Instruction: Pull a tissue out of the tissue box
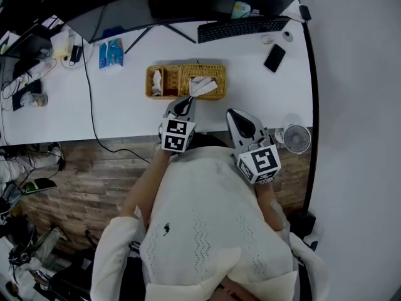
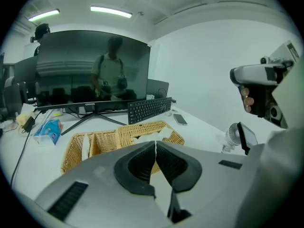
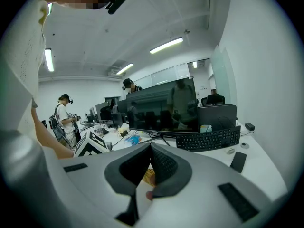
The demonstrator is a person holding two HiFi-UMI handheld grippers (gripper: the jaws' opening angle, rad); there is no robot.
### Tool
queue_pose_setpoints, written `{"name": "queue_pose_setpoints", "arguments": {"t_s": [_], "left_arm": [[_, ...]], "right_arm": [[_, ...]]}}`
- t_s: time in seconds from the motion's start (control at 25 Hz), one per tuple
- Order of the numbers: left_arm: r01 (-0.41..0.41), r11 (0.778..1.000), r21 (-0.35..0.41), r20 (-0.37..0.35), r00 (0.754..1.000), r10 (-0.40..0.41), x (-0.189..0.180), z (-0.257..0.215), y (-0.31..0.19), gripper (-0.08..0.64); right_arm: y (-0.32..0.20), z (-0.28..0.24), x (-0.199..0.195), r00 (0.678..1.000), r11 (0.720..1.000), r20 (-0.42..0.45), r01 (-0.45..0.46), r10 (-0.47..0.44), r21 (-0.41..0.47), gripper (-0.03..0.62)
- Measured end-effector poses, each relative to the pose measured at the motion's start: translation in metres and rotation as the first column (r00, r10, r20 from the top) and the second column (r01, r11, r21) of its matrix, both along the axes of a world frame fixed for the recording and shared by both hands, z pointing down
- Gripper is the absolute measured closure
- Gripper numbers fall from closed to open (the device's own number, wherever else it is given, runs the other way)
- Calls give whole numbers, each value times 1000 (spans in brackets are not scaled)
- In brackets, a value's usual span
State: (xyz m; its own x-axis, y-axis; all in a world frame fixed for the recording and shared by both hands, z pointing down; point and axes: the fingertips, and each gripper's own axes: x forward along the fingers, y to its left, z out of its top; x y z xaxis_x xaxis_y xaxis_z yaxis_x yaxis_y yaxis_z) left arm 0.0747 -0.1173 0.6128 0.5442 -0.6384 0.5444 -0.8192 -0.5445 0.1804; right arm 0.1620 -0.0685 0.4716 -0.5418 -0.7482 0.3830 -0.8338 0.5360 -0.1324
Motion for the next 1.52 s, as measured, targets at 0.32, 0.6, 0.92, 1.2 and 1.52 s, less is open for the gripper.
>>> {"name": "queue_pose_setpoints", "arguments": {"t_s": [0.32,0.6,0.92,1.2,1.52], "left_arm": [[9,1000,22,-20,1000,-9,-8,-10,0,545],[20,999,33,-35,999,-18,-16,-15,7,545],[26,998,54,-40,999,-24,-23,-24,8,545],[28,997,75,-54,998,-24,-31,-37,11,545],[50,995,92,-73,996,-43,-40,-48,15,545]], "right_arm": [[-1,-5,-8,1000,1000,-10,13,-13,19,592],[2,-5,-16,1000,1000,-8,21,-21,19,591],[0,-7,-20,1000,999,-2,26,-26,30,591],[0,-10,-26,1000,999,2,27,-27,38,592],[2,-11,-33,999,999,7,41,-41,34,591]]}}
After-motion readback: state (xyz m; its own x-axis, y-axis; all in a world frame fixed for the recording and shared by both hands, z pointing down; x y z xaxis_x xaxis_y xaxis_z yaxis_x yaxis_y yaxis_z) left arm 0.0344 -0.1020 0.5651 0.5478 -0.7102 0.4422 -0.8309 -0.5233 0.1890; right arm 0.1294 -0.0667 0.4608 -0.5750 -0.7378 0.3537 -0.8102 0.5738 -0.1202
